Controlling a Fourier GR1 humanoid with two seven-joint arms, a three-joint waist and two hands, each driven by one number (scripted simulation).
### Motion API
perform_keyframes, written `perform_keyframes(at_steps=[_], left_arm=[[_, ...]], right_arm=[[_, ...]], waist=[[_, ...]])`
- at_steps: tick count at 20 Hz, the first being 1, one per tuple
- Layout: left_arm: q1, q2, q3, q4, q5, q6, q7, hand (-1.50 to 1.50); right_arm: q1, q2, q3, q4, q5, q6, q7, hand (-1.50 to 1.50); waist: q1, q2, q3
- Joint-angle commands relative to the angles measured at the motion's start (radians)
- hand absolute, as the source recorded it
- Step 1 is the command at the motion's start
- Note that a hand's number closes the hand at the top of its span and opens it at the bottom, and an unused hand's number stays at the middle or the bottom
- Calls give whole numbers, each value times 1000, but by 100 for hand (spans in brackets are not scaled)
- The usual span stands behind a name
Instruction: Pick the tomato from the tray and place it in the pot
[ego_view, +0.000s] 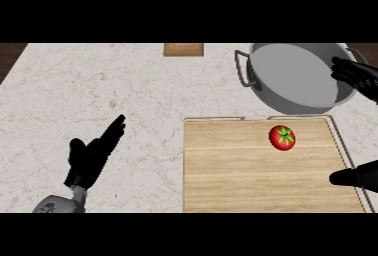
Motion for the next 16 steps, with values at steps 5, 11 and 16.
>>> perform_keyframes(at_steps=[5,11,16], left_arm=[[-5,-11,10,75,-33,-39,-58,0],[-47,-27,27,79,-22,-41,-24,0],[-34,-31,40,43,-32,-69,15,0]], right_arm=[[-110,-25,50,78,-115,49,321,-150],[-110,-45,210,166,-38,232,320,-150],[-164,-1,176,340,63,325,231,-150]], waist=[[21,7,-1],[25,11,0],[21,7,1]])
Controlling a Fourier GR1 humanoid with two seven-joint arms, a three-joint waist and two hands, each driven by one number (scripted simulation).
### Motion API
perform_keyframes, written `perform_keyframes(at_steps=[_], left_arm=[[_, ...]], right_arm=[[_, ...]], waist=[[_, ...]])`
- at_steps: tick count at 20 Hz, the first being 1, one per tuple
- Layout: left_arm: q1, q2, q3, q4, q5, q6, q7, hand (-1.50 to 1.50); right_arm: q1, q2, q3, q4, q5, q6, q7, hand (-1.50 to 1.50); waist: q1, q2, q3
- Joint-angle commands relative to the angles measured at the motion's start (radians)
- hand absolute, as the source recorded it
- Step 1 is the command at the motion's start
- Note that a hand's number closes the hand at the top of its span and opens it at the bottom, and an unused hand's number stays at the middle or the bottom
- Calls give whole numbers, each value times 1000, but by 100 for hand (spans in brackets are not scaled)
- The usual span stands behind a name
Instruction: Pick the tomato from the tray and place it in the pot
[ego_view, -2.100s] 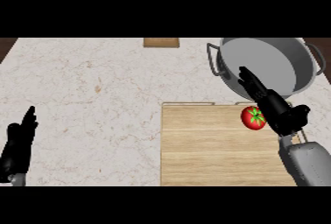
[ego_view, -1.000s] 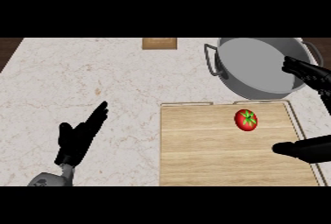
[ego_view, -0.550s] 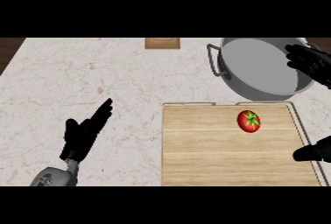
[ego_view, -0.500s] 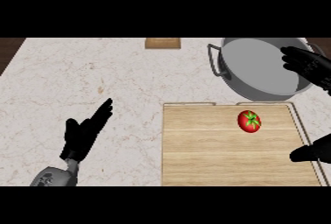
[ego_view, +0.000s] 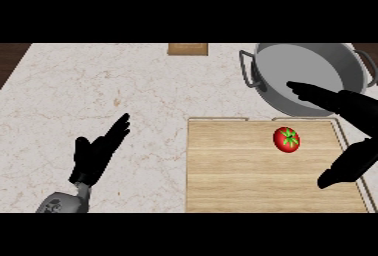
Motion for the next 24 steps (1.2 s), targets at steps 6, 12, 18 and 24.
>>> perform_keyframes(at_steps=[6,12,18,24], left_arm=[[-37,3,75,87,-8,-71,-14,0],[23,-68,37,58,-89,-24,-30,0],[0,-90,45,70,-109,-10,-23,0],[24,-88,62,-54,-81,-33,83,0]], right_arm=[[48,78,-40,208,279,40,-312,-150],[22,83,-132,339,257,145,-388,-150],[-61,148,-187,417,103,227,-341,-150],[26,206,-198,500,133,254,-440,-150]], waist=[[-9,2,-2],[-8,1,-2],[-5,1,-2],[-5,0,-1]])
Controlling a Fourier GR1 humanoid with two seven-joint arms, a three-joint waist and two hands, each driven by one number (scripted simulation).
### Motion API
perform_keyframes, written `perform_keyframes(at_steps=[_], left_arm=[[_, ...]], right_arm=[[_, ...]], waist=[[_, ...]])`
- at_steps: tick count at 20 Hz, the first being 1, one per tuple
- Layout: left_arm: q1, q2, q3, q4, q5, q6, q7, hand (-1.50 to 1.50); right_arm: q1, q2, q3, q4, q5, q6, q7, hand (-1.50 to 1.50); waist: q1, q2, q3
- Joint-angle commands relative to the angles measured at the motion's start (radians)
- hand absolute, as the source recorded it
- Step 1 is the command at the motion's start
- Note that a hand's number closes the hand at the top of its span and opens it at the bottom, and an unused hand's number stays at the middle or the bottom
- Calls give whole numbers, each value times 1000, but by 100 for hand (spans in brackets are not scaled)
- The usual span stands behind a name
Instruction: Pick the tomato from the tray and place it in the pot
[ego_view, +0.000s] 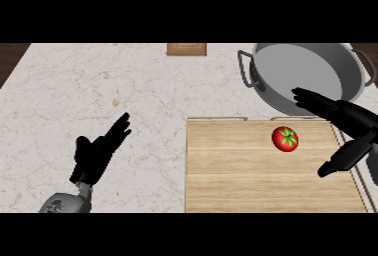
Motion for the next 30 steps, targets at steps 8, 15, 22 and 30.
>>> perform_keyframes(at_steps=[8,15,22,30], left_arm=[[-19,-39,41,44,-25,-28,5,0],[32,-47,39,-13,-52,-39,9,0],[-6,-78,35,19,-71,-21,14,0],[-24,-49,56,-15,-57,-63,30,0]], right_arm=[[8,146,12,194,92,-2,-97,-150],[-38,133,54,295,274,-3,-349,150],[-14,184,28,382,248,-6,-438,150],[-125,-95,-132,530,218,81,-712,150]], waist=[[-1,3,-2],[5,4,-2],[2,5,-2],[30,23,4]])
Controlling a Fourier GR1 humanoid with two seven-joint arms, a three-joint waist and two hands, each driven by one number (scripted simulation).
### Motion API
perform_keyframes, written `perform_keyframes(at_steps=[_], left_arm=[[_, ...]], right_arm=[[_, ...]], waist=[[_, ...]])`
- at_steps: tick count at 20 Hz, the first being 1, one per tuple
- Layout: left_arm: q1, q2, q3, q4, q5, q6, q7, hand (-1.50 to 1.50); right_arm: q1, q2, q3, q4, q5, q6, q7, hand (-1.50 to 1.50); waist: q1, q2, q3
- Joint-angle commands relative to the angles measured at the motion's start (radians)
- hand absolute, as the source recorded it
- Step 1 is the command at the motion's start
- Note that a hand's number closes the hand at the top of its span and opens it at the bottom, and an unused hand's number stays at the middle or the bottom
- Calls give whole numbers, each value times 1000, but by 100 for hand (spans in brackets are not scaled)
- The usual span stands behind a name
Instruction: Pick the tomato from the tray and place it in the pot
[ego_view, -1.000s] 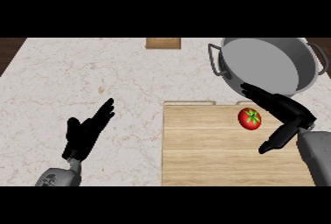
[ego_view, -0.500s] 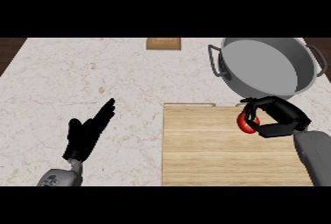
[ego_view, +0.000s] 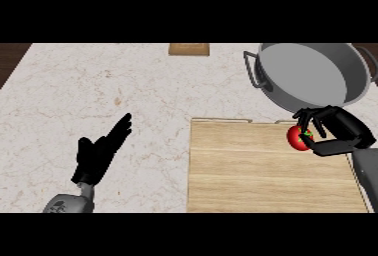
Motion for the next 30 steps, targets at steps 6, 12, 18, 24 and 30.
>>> perform_keyframes(at_steps=[6,12,18,24,30], left_arm=[[2,-5,-17,-7,-3,-16,-19,0],[-22,-7,-11,9,5,-21,-3,0],[-45,-17,-22,-2,-11,-7,14,0],[-52,-21,-31,33,-18,-15,14,0],[-72,-4,-11,41,-8,-29,20,0]], right_arm=[[-46,-321,-132,162,-82,166,-168,150],[-74,-424,-139,184,-98,167,-222,150],[-101,-487,-120,189,-68,79,-308,150],[-154,-547,-84,202,-28,14,-392,150],[-254,-568,-16,245,35,-51,-407,150]], waist=[[50,45,21],[54,42,19],[64,40,20],[65,39,15],[81,37,11]])
